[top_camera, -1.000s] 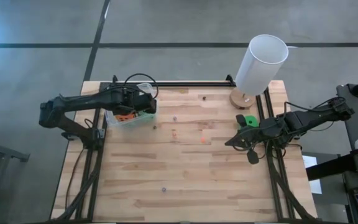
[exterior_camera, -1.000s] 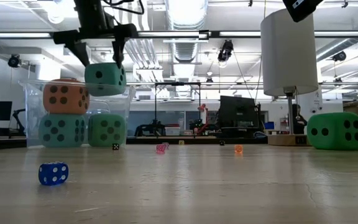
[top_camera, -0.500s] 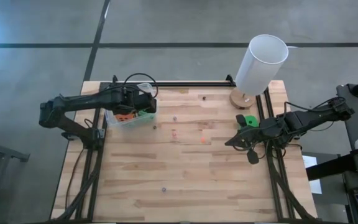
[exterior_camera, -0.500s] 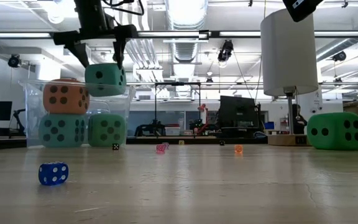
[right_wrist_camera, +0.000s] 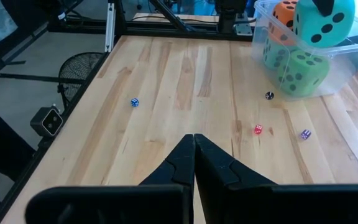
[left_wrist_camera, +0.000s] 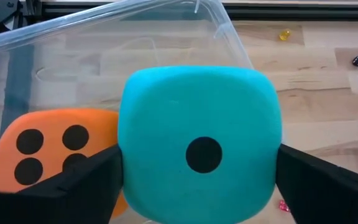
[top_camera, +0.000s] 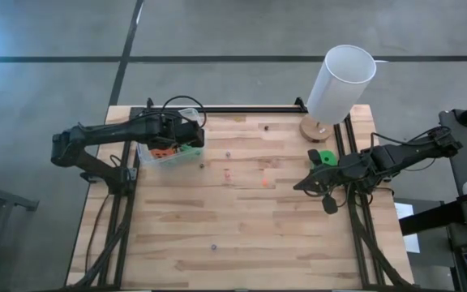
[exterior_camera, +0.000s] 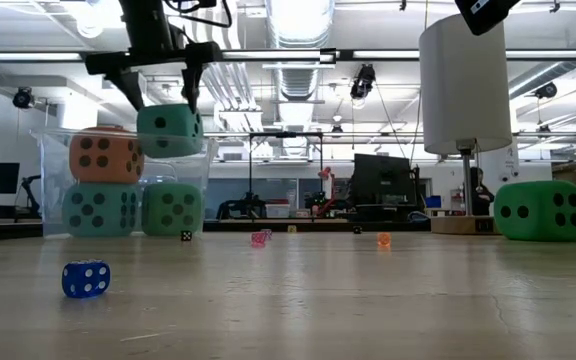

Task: Pick & Place Dice
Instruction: Put the blue large dice into the transparent bin

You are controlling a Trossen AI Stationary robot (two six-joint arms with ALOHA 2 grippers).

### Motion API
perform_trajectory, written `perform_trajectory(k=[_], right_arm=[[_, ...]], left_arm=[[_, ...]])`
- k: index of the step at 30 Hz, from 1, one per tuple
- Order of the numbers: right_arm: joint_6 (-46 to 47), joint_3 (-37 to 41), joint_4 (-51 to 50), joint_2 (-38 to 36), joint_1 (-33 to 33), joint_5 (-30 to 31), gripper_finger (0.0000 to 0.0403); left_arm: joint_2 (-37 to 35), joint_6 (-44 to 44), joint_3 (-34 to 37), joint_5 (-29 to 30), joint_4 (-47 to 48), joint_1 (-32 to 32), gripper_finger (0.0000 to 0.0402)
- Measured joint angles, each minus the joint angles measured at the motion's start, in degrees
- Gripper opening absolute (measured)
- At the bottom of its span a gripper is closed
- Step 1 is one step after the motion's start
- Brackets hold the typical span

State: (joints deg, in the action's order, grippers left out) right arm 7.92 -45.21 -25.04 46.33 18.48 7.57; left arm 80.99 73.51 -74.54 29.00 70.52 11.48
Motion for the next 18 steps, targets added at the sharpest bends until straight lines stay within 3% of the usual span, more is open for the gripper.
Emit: perform_trajectory(k=[9, 18], right_arm=[[0.0, 0.0, 0.0, -0.06, 0.0, -0.02, 0.0008], [-0.01, 0.0, 0.0, -0.04, 0.0, -0.01, 0.0008]], left_arm=[[0.0, 0.05, 0.0, -0.27, 0.02, 0.13, 0.0397], [0.0, 0.05, 0.0, -0.34, -0.01, 0.13, 0.0384]])
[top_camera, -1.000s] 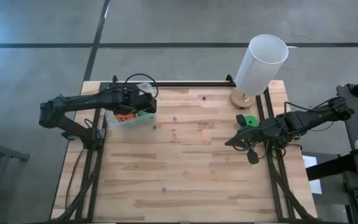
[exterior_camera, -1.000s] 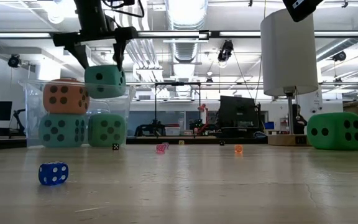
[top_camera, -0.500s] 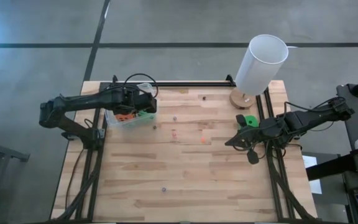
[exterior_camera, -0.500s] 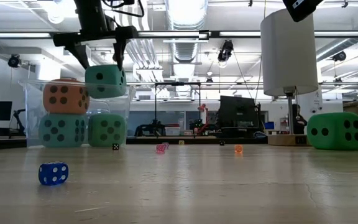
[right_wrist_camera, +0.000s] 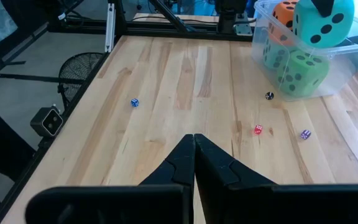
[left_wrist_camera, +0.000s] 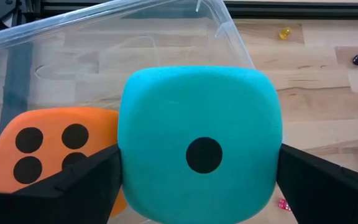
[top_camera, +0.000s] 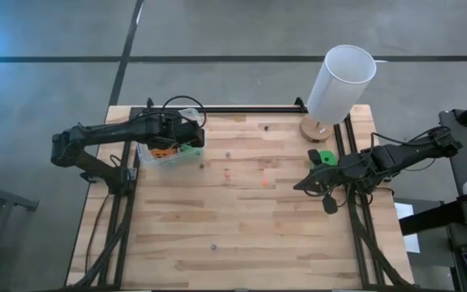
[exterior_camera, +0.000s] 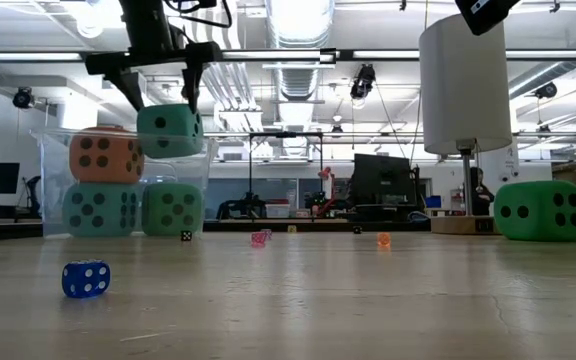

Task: Pick & Place Dice
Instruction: Put the blue large dice into the transparent bin

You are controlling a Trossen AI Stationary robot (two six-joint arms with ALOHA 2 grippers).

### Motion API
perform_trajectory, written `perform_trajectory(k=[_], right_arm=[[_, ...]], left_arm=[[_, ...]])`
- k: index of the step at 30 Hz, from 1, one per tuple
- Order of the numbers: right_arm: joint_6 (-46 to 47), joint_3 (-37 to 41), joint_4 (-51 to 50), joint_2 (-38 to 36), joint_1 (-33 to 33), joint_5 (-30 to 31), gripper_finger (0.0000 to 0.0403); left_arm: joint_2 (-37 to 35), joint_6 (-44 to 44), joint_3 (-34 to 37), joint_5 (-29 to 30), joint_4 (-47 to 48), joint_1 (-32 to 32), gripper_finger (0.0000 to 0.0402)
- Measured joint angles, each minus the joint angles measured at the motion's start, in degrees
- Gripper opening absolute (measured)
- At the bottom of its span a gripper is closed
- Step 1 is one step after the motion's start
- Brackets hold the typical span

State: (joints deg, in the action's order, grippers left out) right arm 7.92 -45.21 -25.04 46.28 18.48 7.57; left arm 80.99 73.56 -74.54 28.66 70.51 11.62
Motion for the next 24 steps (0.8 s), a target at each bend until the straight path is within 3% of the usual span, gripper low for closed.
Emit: perform_trajectory(k=[12, 24], right_arm=[[0.0, 0.0, 0.0, 0.0, 0.0, -0.01, 0.0008], [0.0, 0.0, 0.0, 0.02, 0.0, -0.01, 0.0008]], left_arm=[[0.0, 0.46, -0.11, -6.4, -0.01, 0.0, 0.0392], [-0.42, 0.45, -0.26, -7.55, 0.02, 0.0, 0.0395]])
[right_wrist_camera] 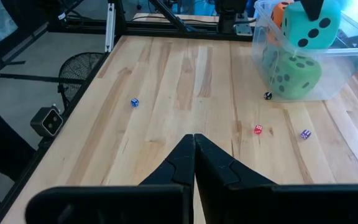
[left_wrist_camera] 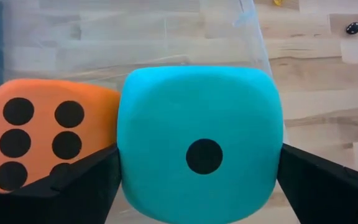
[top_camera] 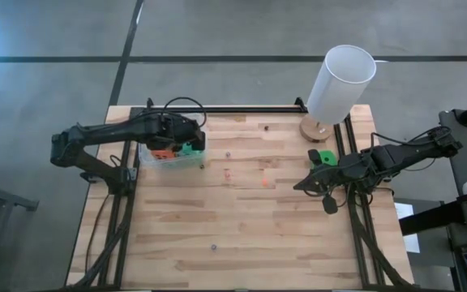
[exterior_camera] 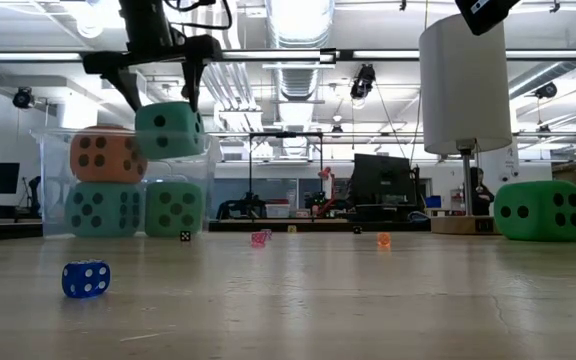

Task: Pick & Place Dice
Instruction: Put the blue large dice into the transparent bin

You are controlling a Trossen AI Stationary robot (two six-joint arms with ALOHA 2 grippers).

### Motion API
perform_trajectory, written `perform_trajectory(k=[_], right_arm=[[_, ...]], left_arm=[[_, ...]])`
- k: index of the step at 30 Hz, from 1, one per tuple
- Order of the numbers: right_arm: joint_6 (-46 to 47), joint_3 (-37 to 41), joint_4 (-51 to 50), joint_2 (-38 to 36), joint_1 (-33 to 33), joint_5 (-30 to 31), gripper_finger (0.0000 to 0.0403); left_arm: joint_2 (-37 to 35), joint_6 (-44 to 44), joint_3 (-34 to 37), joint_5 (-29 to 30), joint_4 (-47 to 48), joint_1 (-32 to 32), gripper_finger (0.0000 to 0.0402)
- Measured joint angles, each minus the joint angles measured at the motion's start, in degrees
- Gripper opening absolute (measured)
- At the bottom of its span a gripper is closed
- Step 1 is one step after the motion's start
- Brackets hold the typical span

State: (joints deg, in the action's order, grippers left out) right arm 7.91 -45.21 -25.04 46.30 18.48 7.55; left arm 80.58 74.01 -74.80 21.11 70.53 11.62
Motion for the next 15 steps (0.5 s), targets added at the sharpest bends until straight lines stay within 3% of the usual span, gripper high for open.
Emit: perform_trajectory(k=[15], right_arm=[[-0.01, 0.0, -0.02, 0.04, 0.01, 0.0, 0.0008]], left_arm=[[-0.15, -0.67, -1.77, 1.17, 0.45, 0.0, 0.0393]])
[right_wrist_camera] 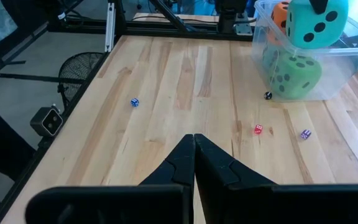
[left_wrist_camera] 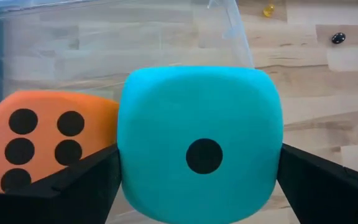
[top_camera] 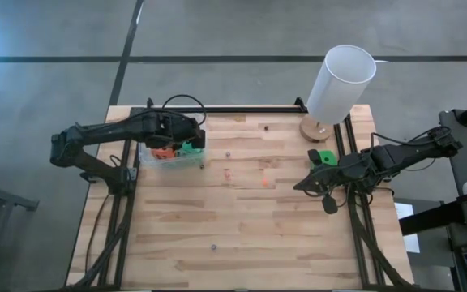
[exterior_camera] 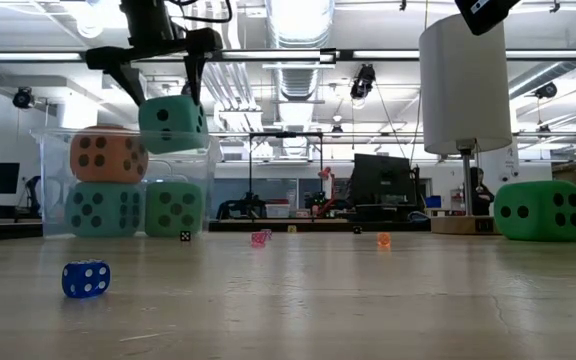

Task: Pick & Place Dice
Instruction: Put the blue large dice into the transparent bin

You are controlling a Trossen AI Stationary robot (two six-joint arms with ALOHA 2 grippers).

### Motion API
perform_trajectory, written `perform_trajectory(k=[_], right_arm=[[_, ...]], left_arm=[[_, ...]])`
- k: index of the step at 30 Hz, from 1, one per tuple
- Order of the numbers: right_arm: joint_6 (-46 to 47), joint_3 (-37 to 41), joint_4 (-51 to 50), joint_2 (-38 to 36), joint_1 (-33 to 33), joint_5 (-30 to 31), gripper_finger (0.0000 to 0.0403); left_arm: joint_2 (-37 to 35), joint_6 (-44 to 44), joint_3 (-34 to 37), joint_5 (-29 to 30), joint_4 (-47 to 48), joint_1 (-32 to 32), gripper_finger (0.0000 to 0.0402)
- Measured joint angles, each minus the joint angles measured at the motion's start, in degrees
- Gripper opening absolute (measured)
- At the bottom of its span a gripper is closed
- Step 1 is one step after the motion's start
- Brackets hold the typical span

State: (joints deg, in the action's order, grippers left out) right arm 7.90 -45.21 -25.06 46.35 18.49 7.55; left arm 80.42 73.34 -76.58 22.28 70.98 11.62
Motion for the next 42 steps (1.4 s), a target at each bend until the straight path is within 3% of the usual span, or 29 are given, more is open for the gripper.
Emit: perform_trajectory(k=[23, 27, 32, 42], right_arm=[[0.0, 0.0, 0.01, 0.0, 0.0, 0.0, 0.0008], [0.0, 0.0, 0.01, 0.0, 0.0, 0.0, 0.0008], [0.02, 0.0, 0.02, -0.02, -0.01, 0.0, 0.0008], [0.0, 0.0, 0.02, -0.02, 0.01, 0.0, 0.0008]], left_arm=[[0.0, 0.68, -0.37, -11.87, 0.9, -0.04, 0.0395], [-0.02, 0.66, -0.37, -11.74, 1.09, -0.02, 0.0398], [-0.02, 0.03, -0.35, -5.2, 1.07, 0.0, 0.0398], [-0.07, 0.04, 0.02, -4.24, 1.4, 0.17, 0.0389]])
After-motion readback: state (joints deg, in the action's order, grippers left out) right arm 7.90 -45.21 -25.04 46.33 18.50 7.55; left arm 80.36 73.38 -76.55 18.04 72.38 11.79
